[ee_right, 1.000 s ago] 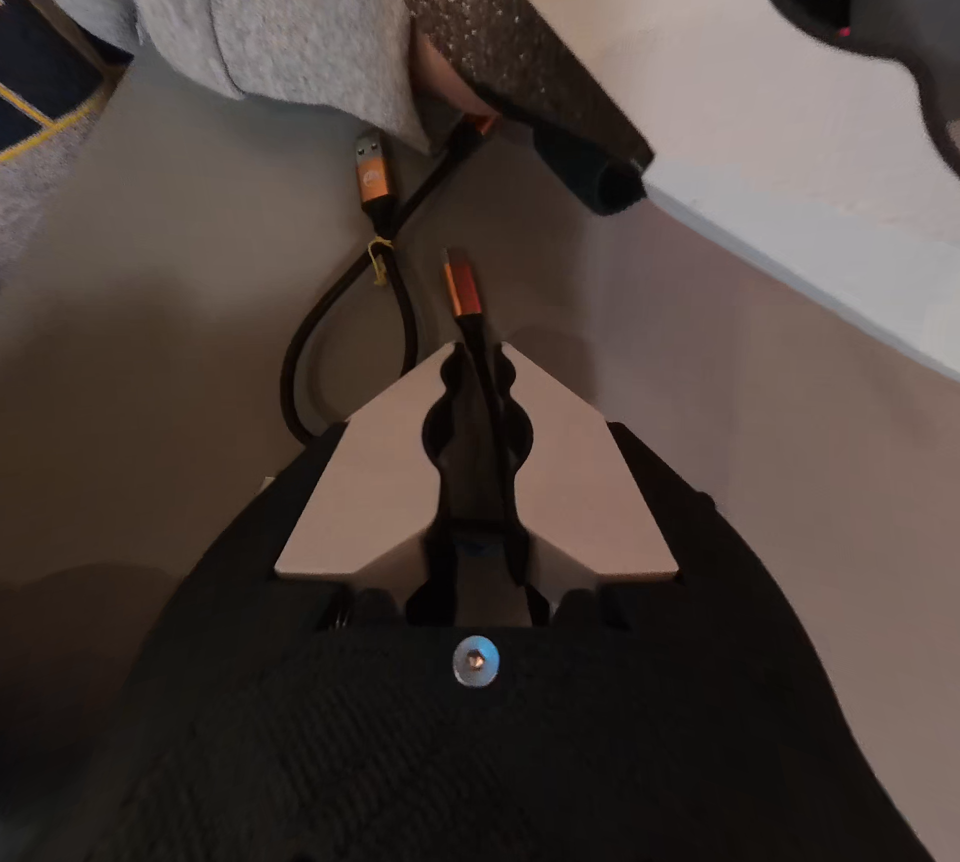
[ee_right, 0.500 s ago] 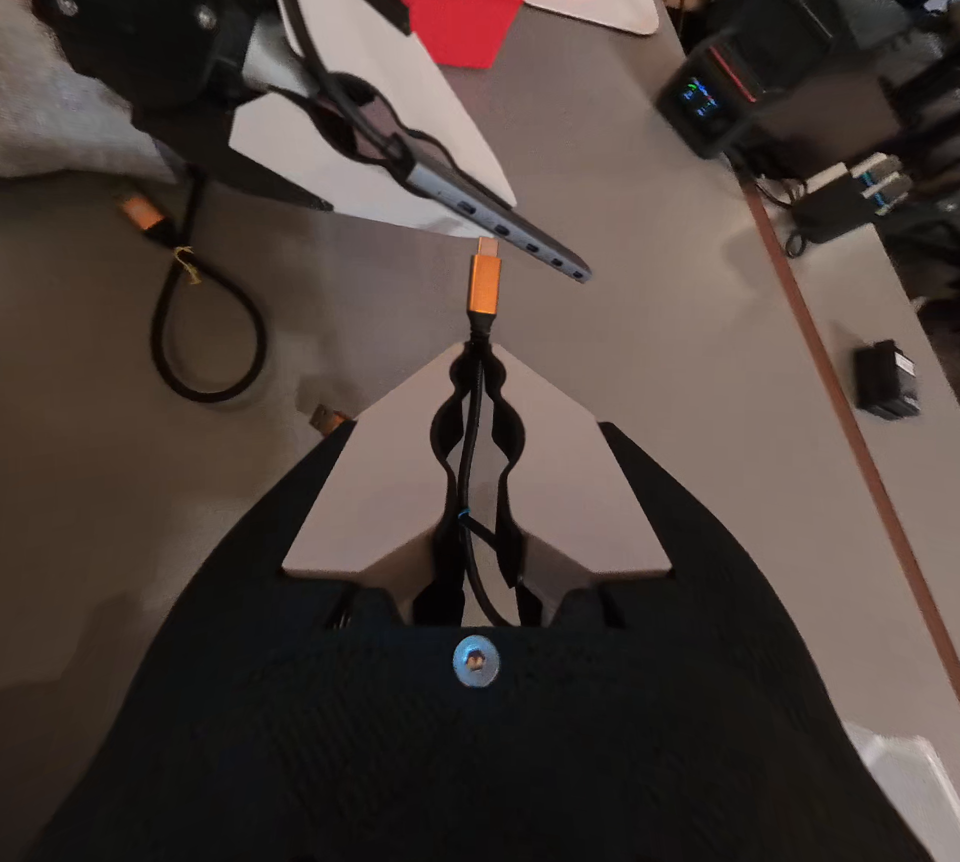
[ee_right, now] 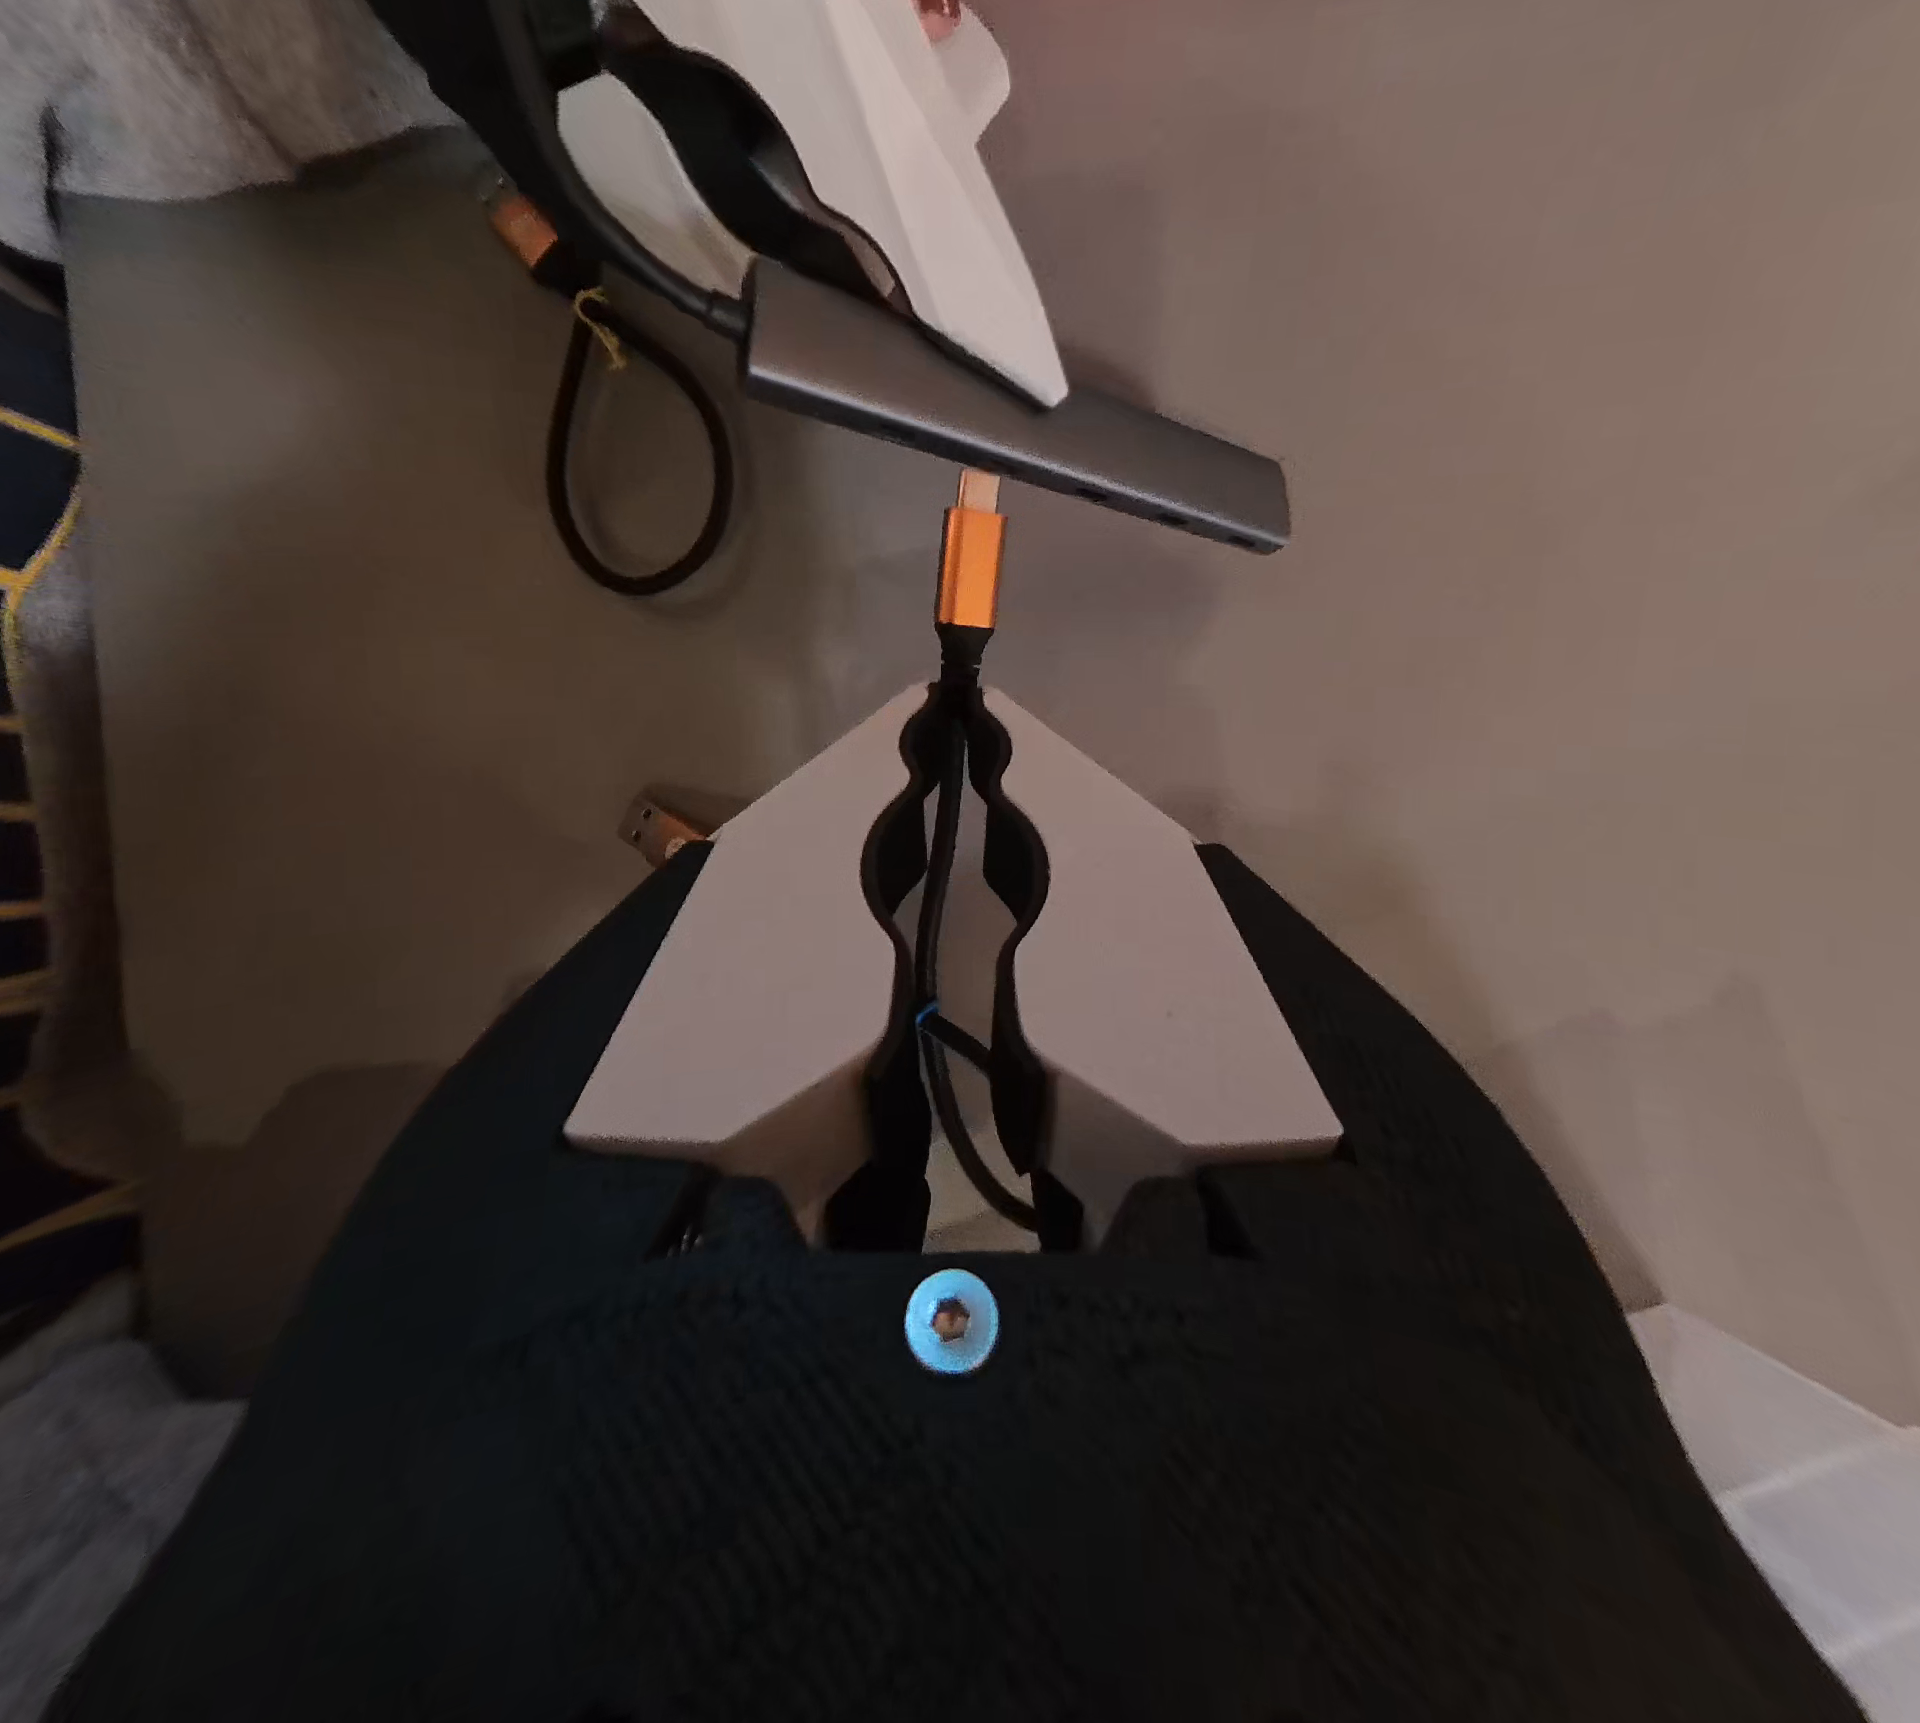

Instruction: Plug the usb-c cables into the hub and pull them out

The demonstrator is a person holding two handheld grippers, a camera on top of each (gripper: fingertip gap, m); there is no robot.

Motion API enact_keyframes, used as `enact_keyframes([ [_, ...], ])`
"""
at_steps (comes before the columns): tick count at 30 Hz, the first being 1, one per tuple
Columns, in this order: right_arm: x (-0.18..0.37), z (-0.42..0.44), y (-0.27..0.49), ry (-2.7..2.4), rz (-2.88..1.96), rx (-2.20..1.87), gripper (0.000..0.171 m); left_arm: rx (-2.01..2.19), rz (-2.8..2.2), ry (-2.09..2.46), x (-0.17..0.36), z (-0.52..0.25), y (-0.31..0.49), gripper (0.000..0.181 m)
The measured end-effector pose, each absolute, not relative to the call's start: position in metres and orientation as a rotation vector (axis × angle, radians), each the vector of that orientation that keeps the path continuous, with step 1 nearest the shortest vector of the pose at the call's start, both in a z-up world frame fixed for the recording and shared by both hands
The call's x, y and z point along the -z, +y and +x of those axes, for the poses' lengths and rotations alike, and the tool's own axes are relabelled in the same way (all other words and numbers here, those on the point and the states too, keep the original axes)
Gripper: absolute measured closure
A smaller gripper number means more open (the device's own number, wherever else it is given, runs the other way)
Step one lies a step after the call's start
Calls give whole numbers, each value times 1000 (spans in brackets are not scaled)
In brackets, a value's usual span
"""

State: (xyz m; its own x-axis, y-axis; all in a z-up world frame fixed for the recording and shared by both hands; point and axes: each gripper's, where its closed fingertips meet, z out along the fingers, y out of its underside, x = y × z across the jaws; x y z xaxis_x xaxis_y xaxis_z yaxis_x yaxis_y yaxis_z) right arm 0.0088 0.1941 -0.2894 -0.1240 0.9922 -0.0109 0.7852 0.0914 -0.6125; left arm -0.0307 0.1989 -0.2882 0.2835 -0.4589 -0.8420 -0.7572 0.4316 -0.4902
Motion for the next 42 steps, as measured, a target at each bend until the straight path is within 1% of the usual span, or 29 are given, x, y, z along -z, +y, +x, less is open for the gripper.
enact_keyframes([
  [1,290,10,194,-1972,-1749,-688,169,-286,-1197,1367,290,-30,198,174],
  [15,300,15,193,-2014,-1791,-680,170,-313,-1168,1442,296,-22,192,174],
  [28,312,13,199,-1982,-1762,-628,170,-320,-1265,1472,308,-22,192,174],
  [42,310,11,199,-1977,-1718,-604,171,-462,-1282,1504,311,-24,197,174],
])
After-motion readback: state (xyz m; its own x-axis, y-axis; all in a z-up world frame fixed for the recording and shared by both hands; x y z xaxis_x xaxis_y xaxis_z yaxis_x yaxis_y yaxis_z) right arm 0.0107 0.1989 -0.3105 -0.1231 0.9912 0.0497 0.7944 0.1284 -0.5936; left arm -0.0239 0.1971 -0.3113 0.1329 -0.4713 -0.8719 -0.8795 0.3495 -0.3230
